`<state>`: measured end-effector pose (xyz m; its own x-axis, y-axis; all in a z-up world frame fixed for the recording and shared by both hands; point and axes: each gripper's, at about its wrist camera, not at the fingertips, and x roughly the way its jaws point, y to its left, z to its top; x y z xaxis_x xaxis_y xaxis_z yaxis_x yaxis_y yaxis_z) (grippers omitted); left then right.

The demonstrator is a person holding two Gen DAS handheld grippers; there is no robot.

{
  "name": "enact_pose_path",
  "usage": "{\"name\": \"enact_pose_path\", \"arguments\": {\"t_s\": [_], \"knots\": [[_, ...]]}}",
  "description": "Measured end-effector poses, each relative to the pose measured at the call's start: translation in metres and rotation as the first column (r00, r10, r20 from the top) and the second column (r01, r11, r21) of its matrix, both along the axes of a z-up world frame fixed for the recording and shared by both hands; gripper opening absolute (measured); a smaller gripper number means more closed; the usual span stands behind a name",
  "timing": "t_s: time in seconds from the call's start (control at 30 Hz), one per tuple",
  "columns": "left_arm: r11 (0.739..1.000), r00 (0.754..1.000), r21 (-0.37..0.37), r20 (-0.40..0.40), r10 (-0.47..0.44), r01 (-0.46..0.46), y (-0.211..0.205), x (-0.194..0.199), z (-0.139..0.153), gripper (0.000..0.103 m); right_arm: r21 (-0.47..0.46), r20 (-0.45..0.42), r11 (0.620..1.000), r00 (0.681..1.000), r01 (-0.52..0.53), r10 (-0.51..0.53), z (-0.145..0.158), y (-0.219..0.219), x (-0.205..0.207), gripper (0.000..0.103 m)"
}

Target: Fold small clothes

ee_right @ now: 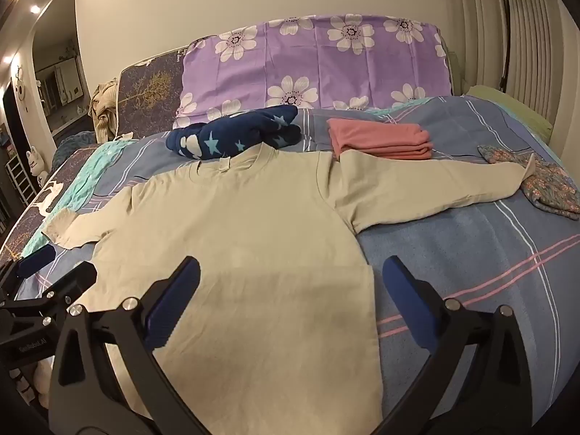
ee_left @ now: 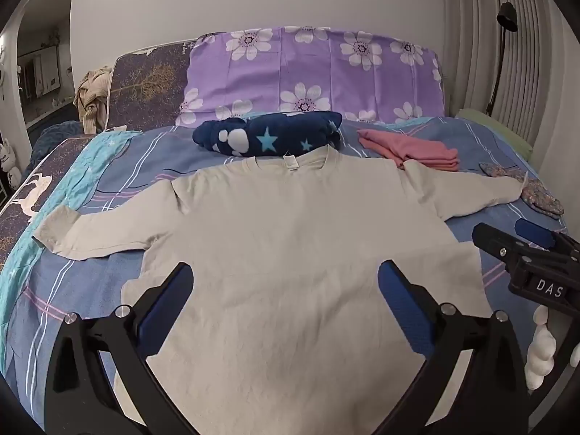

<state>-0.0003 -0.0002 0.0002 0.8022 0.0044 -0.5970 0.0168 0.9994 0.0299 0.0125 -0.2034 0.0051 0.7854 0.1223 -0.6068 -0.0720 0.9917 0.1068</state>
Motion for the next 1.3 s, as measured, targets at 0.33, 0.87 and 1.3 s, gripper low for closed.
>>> {"name": "enact_pose_path", "arguments": {"t_s": [0.33,0.87,1.3], "knots": [[1.0,0.999,-0.016,-0.041,0.01,-0.011,0.005,0.004,-0.018,0.102,0.009,-0.018,1.0,1.0,-0.004,0.004,-0.018,-0.005,0.001,0.101],[0.999,0.997,-0.013,-0.07,0.035,-0.036,0.009,0.007,-0.023,0.102,-0.041,-0.039,0.999,0.999,-0.033,0.032,-0.026,0.002,0.009,0.101],[0.999,0.997,-0.038,-0.065,0.035,-0.037,0.018,0.003,-0.025,0.102,-0.06,-0.037,0.997,0.999,-0.039,0.037,-0.021,0.008,0.01,0.101]]}}
